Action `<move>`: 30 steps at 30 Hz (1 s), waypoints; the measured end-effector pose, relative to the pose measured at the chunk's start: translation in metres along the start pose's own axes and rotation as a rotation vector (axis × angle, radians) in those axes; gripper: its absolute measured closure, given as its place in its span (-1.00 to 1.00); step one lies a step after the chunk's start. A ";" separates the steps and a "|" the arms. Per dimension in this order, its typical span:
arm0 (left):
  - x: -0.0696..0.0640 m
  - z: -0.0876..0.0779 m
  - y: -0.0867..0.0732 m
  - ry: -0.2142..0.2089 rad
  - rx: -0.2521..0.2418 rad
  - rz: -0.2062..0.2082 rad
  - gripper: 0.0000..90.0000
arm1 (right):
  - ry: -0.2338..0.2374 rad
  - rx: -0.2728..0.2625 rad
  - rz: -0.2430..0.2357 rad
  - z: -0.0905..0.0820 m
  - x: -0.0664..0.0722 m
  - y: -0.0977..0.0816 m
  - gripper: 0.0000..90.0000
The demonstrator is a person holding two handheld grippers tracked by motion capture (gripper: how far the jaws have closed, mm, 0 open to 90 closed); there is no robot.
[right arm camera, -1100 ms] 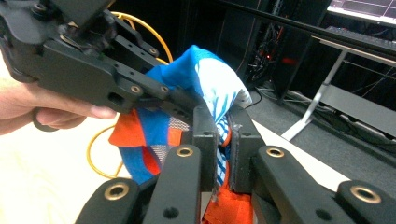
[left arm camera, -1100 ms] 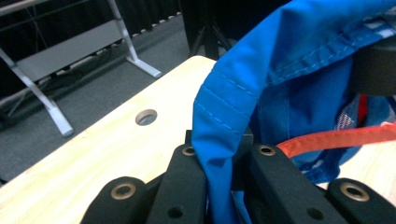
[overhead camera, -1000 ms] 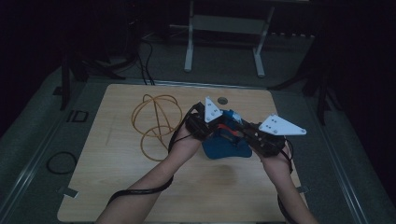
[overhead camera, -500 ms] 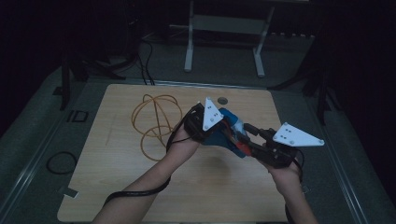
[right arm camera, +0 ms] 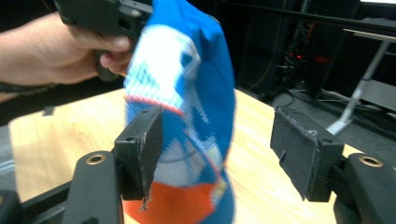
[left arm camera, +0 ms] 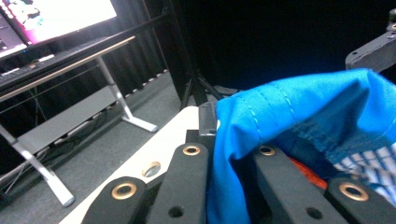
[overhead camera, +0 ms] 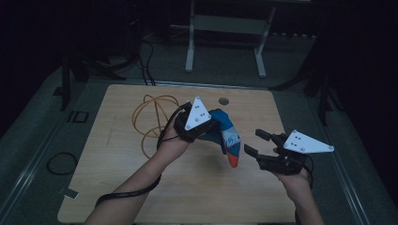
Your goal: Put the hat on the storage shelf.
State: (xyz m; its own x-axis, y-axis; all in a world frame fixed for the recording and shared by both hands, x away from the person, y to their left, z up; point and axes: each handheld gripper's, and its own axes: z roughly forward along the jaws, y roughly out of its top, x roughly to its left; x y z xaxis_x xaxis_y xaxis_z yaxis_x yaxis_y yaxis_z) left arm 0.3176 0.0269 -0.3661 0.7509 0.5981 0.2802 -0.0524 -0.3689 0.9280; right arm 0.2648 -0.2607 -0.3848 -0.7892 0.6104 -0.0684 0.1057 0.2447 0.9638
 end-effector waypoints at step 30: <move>-0.003 -0.019 -0.021 -0.427 -0.338 0.017 0.98 | 0.141 -0.009 -0.106 0.012 0.027 0.000 0.15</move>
State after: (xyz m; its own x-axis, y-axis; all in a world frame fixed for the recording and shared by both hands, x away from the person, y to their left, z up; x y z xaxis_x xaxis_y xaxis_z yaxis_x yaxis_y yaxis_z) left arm 0.3043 0.0464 -0.3812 0.9450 0.2257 0.2366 -0.2230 -0.0844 0.9712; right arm 0.2507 -0.2350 -0.3899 -0.8729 0.4693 -0.1335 0.0125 0.2951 0.9554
